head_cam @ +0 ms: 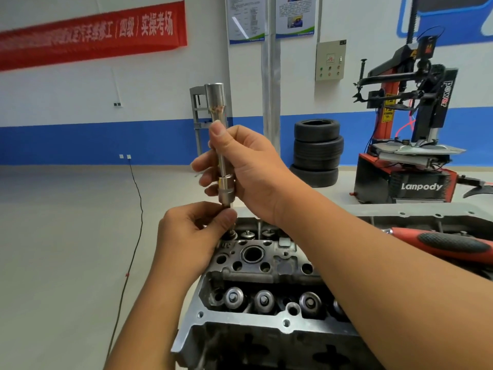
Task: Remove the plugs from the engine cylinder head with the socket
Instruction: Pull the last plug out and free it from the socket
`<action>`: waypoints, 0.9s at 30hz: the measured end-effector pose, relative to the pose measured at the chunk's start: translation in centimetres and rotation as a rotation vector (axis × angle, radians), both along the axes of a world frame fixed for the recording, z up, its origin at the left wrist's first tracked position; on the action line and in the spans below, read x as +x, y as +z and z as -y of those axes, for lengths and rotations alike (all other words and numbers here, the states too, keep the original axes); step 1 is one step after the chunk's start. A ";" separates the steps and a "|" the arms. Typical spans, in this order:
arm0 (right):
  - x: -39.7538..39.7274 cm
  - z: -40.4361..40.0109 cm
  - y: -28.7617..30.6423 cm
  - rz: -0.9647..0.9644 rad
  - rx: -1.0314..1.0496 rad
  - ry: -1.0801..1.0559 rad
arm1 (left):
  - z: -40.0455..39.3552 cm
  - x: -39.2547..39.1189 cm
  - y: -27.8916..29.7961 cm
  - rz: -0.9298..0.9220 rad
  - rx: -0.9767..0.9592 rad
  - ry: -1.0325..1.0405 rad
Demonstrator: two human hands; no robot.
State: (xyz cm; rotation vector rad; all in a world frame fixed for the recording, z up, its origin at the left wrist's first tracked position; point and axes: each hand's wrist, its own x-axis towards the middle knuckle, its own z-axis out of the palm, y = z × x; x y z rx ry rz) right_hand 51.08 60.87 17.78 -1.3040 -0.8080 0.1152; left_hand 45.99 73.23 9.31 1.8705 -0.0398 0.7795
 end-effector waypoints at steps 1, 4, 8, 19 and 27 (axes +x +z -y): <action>0.0 0.0 0.1 0.000 -0.003 -0.007 | 0.0 0.0 0.0 0.018 0.004 0.004; -0.2 -0.2 0.2 -0.010 -0.031 0.001 | 0.1 0.0 0.0 0.016 0.024 -0.046; -0.2 -0.4 0.3 -0.023 -0.048 0.026 | 0.0 -0.1 0.1 0.002 0.003 -0.073; -0.1 -0.1 0.4 -0.031 0.009 0.011 | 0.4 -0.1 0.5 -0.005 -0.053 -0.151; -0.1 0.4 0.4 -0.028 0.077 -0.004 | 1.0 -0.2 0.5 0.093 -0.045 0.020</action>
